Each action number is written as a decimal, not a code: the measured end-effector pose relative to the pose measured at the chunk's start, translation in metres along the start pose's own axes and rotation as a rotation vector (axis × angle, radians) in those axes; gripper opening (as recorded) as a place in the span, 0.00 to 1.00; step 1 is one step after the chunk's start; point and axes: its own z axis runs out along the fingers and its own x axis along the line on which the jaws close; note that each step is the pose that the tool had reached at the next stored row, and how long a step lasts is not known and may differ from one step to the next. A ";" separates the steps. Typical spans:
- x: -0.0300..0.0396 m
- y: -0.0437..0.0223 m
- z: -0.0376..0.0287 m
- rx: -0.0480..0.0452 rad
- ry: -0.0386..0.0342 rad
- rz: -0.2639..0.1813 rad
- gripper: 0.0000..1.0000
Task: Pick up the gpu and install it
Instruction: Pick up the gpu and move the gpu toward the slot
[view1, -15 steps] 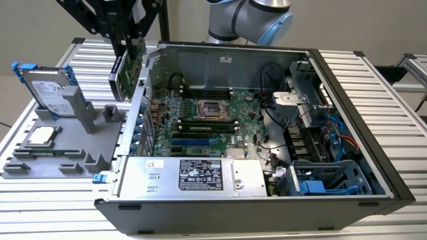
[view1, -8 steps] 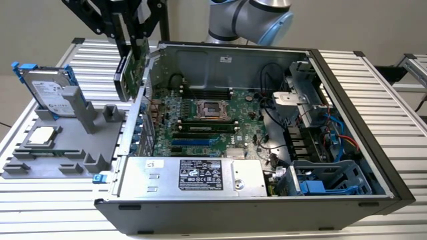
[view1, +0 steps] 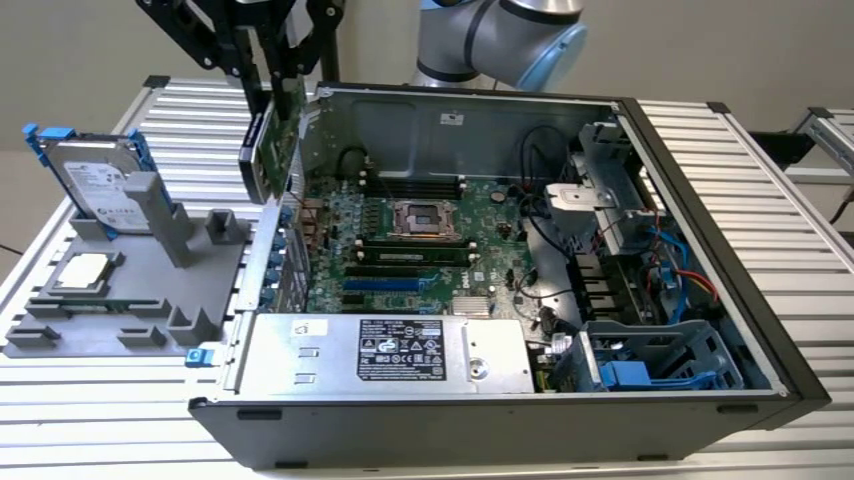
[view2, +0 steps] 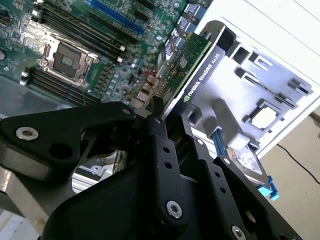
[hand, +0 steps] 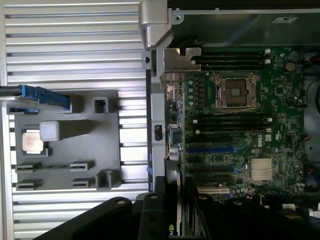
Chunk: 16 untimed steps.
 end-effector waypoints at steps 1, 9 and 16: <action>-0.0010 0.0000 0.0000 0.0001 0.0000 0.000 0.00; -0.0087 0.0004 0.0002 0.0002 0.0000 0.000 0.00; -0.0154 0.0006 0.0003 0.0004 0.0001 0.000 0.00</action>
